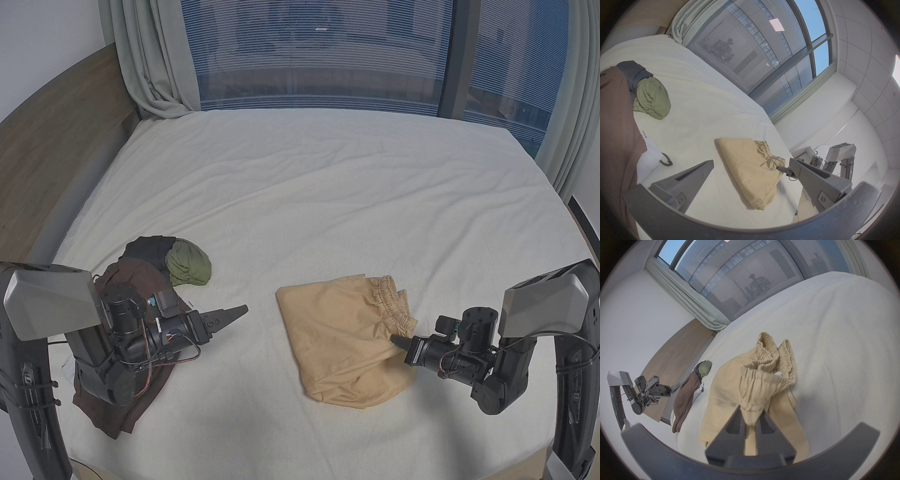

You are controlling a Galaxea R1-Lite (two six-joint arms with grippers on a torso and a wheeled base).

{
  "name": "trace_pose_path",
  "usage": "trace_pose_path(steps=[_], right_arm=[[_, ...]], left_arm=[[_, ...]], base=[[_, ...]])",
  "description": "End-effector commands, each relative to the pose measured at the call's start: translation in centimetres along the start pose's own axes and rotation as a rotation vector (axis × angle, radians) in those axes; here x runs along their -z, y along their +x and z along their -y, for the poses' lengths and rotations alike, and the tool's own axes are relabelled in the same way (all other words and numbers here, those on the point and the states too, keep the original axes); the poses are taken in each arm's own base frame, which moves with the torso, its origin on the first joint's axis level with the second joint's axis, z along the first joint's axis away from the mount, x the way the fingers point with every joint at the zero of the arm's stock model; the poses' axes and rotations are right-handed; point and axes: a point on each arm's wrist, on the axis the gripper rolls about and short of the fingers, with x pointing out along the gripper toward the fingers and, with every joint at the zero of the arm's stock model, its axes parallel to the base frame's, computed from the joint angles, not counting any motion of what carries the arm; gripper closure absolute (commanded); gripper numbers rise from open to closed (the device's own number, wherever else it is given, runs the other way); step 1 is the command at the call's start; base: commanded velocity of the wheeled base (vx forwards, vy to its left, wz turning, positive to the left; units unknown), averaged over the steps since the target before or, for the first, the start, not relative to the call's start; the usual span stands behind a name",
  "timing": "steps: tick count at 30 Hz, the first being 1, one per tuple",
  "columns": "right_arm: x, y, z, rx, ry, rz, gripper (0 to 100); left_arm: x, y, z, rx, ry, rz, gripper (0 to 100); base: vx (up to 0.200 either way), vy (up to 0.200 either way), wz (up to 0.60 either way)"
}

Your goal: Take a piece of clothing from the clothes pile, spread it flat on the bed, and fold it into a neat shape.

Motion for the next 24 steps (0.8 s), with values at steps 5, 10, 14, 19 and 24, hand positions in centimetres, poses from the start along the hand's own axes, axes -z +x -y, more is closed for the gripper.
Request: trace_pose_path(steps=[5,10,14,19,24], right_arm=[[-1.5,-3.9,-4.7,-0.089,-0.049,0.018,100],[-0.2,-4.7,-4.2,-0.055,-0.075,-0.050,100],[1.2,-5.0,-3.5,-0.011,-0.072,-0.149,100],[2.5,-4.2,-2.5,0.019,-0.060,-0.197,100],[3.3,-3.3,-1.6,0.026,-0.055,-0.199,100]], left_arm=[[-0.1,0.0,-0.1,-0.001,0.002,0.005,0],[-0.1,0.0,-0.1,-0.001,0.002,0.005,0],[-0.1,0.0,-0.1,-0.001,0.001,0.004,0],[-0.1,0.1,-0.1,-0.001,0.001,0.002,0],[-0.1,0.1,-0.1,-0.002,0.001,0.004,0]], base=[[0.000,0.000,0.00],[0.000,0.000,0.00],[0.000,0.000,0.00],[0.000,0.000,0.00],[0.000,0.000,0.00]])
